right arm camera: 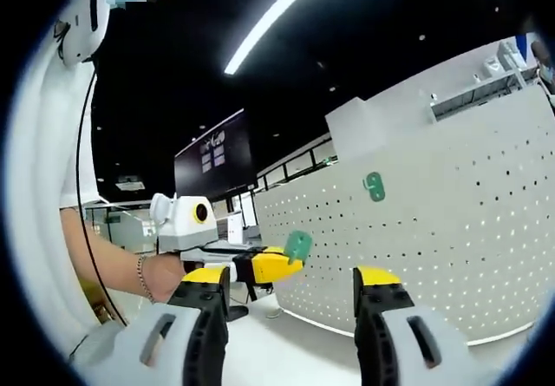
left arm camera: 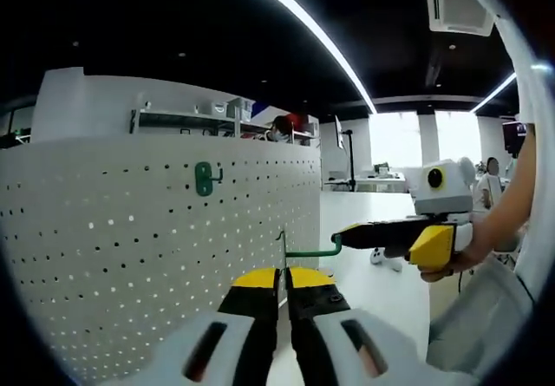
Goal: Insert the hook assembly into the mounting plate slot until the hook locks in place.
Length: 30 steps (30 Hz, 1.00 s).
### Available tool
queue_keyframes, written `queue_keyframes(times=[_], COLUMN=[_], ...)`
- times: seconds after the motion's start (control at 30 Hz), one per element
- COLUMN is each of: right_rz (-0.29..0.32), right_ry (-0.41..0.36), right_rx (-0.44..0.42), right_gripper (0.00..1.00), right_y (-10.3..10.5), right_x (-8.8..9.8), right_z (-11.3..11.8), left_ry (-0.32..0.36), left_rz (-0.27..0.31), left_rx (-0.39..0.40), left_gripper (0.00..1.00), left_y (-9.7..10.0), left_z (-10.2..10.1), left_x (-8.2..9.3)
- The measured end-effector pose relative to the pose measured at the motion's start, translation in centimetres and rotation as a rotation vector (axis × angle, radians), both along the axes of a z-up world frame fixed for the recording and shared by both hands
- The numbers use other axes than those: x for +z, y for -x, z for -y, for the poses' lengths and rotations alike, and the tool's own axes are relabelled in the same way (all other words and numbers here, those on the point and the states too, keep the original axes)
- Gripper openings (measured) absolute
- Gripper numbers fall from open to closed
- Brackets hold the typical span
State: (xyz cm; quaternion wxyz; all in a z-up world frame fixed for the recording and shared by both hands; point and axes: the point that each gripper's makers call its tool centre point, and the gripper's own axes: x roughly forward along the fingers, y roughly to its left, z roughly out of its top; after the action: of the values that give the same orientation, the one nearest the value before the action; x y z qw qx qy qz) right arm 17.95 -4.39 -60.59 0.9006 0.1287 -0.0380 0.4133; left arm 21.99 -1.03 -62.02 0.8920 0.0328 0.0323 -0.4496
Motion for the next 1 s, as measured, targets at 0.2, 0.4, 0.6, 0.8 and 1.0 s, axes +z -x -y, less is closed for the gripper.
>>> queue_keyframes(times=[0.2,0.4,0.6,0.8,1.0], right_rz=[0.002,0.006,0.009,0.012,0.003], right_ry=[-0.015,-0.024,-0.027,-0.023,-0.018], right_rx=[0.009,0.017,0.024,0.036,0.044], right_gripper=[0.54,0.54,0.54,0.54,0.51], right_y=[-0.5,-1.0,-1.4,-1.5,-1.6], right_x=[0.6,1.0,1.3,1.4,1.2], right_z=[-0.9,-1.5,-2.0,-2.7,-3.1], left_ry=[0.004,0.008,0.011,0.011,0.009], left_rz=[0.0,0.002,0.004,0.006,0.007], left_rx=[0.001,0.005,0.004,0.007,0.005], left_gripper=[0.03,0.03,0.03,0.03,0.03], left_y=[0.0,0.0,0.1,0.1,0.1], left_z=[-0.1,-0.2,-0.3,-0.3,-0.4], left_x=[0.2,0.3,0.4,0.5,0.6])
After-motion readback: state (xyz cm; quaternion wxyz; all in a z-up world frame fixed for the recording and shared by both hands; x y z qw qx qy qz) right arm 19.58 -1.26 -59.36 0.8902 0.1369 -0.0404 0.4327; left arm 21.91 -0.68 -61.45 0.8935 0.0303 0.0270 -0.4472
